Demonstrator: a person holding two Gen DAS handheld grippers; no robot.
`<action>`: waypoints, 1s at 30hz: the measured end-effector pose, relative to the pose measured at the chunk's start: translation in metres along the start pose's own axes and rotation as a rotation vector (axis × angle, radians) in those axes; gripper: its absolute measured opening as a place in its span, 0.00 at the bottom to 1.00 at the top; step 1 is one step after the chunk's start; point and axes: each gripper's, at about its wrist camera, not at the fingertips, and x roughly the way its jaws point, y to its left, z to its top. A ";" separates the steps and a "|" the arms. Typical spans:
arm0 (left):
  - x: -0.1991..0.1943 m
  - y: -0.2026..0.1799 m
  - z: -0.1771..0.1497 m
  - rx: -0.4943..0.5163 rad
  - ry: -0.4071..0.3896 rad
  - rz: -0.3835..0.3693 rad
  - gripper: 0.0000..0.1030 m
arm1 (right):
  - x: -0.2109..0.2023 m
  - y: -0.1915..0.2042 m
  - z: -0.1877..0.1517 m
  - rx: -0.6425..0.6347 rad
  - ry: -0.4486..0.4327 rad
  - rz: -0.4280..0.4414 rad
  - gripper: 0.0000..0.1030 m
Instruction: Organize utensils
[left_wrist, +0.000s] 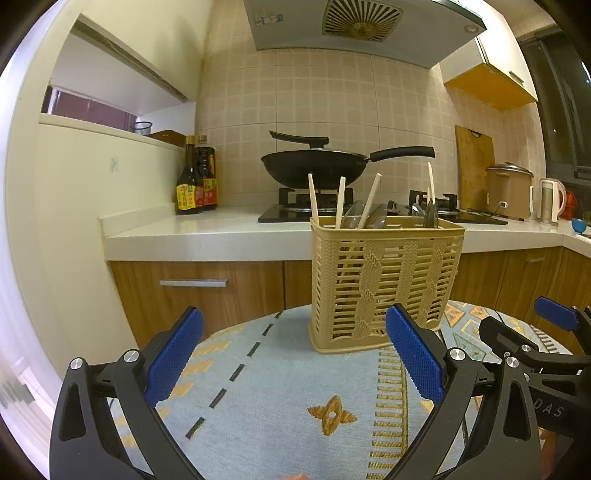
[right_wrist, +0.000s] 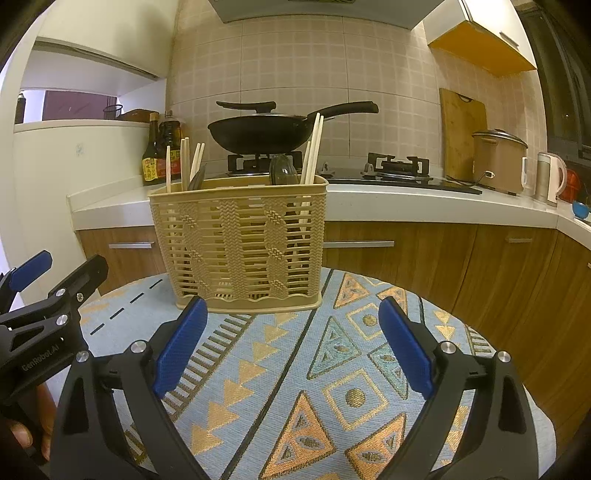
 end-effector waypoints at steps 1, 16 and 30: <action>0.000 0.000 0.000 0.000 0.000 0.000 0.93 | 0.000 0.000 0.000 -0.001 0.000 -0.001 0.87; 0.000 0.000 0.000 0.000 0.002 0.000 0.93 | 0.001 -0.001 -0.001 0.009 0.004 -0.003 0.88; 0.002 0.001 -0.001 -0.002 0.008 -0.006 0.93 | 0.002 -0.002 0.000 0.007 0.005 -0.001 0.90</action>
